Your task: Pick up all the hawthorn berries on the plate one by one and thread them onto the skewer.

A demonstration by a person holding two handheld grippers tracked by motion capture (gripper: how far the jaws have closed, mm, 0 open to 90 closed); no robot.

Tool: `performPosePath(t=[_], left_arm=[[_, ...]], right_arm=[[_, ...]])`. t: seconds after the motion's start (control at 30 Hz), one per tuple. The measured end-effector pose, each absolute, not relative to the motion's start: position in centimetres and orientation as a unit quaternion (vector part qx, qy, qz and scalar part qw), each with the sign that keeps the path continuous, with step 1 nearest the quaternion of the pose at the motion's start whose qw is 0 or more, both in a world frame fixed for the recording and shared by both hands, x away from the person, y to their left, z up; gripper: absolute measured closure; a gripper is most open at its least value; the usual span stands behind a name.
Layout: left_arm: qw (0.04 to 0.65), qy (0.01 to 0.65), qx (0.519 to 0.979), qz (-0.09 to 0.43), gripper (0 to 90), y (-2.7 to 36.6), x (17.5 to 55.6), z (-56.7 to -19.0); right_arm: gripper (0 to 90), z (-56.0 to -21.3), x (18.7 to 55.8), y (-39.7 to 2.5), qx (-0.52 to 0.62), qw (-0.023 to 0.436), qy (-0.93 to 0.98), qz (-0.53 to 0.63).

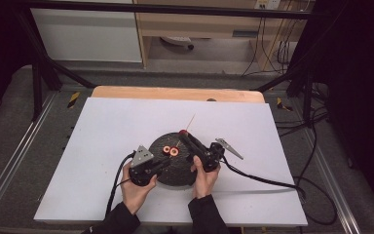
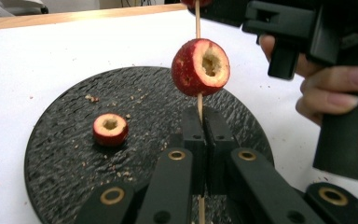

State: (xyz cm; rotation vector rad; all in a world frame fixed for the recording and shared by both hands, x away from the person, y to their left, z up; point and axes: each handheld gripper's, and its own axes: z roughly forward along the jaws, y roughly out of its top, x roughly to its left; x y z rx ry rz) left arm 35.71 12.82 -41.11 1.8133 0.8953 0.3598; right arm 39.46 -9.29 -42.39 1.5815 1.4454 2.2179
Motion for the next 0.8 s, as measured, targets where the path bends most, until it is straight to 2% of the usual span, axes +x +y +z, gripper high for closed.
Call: performPosePath(t=[0.6, 0.8], left_arm=[[0.517, 0.364, 0.762, 0.143, 88.5, 12.8, 36.4, -41.2], [0.51, 0.36, 0.768, 0.141, 88.5, 13.5, 36.2, -41.4]], right_arm=[[61.2, -42.6, 39.1, -9.2, 0.509, 0.024, 0.499, 0.701], [51.4, -41.6, 39.1, -10.0, 0.498, 0.044, 0.524, 0.69]])
